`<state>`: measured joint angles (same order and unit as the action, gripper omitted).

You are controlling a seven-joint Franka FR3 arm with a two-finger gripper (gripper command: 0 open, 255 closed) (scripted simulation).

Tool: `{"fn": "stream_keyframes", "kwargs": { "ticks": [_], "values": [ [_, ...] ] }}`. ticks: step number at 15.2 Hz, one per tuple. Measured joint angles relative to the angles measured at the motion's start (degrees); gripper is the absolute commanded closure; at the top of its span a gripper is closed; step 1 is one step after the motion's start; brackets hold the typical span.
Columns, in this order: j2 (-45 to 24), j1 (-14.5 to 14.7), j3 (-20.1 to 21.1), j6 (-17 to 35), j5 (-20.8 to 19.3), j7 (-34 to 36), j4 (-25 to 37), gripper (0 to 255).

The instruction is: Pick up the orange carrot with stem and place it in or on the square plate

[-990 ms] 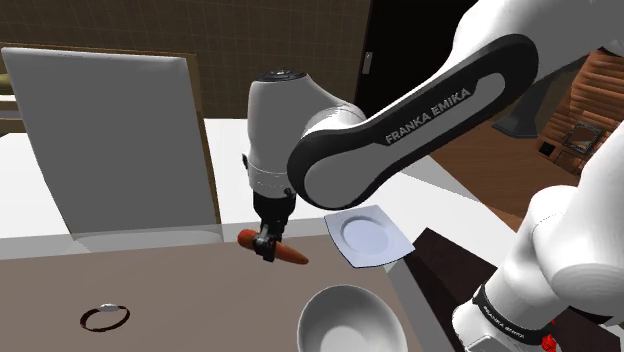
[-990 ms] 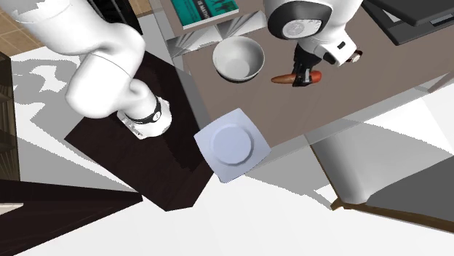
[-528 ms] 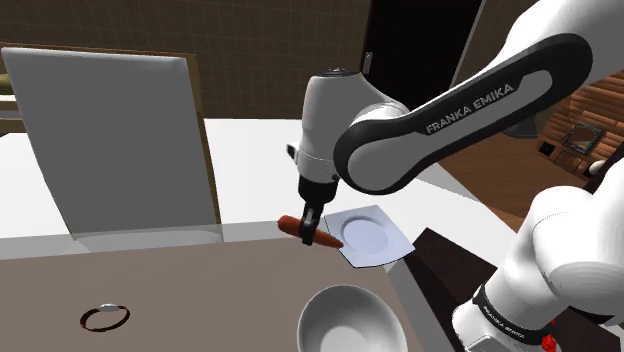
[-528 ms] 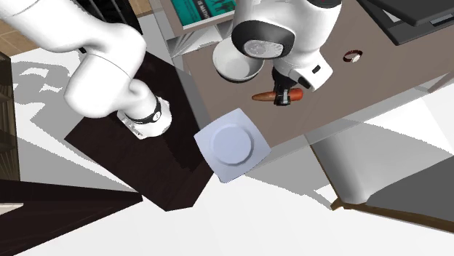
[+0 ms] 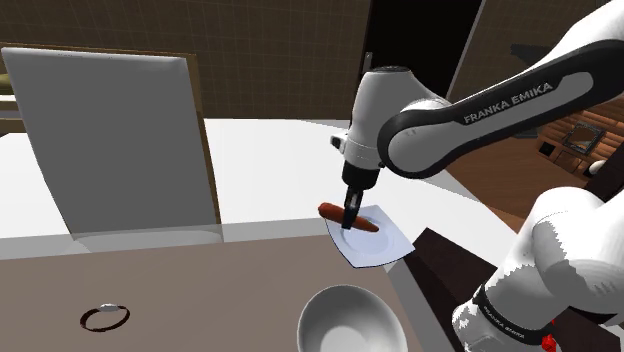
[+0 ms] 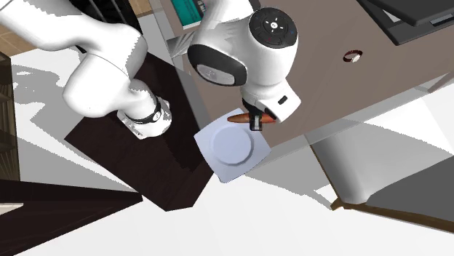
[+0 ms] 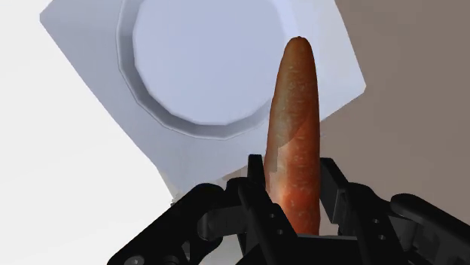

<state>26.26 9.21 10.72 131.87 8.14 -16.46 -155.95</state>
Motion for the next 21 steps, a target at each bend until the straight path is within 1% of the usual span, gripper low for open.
{"fn": "stream_keyframes", "kwargs": {
  "ticks": [3,5,6,11,18,21],
  "values": [
    [4.02,-1.94,-3.51,-0.87,-1.29,-4.48,-3.4,255],
    [6.95,-3.54,-5.89,-2.48,-2.57,-7.34,-4.85,255],
    [7.9,-4.15,-6.8,-2.24,-3.02,-8.52,-6.1,255],
    [5.61,-4.47,-7.31,2.38,-3.12,-9.53,-8.51,255],
    [-0.08,-4.3,-7.22,10.5,-2.68,-9.96,-10.98,255],
    [-1.25,-4.25,-7.19,12.11,-2.58,-10.02,-11.37,255]
  ]
}}
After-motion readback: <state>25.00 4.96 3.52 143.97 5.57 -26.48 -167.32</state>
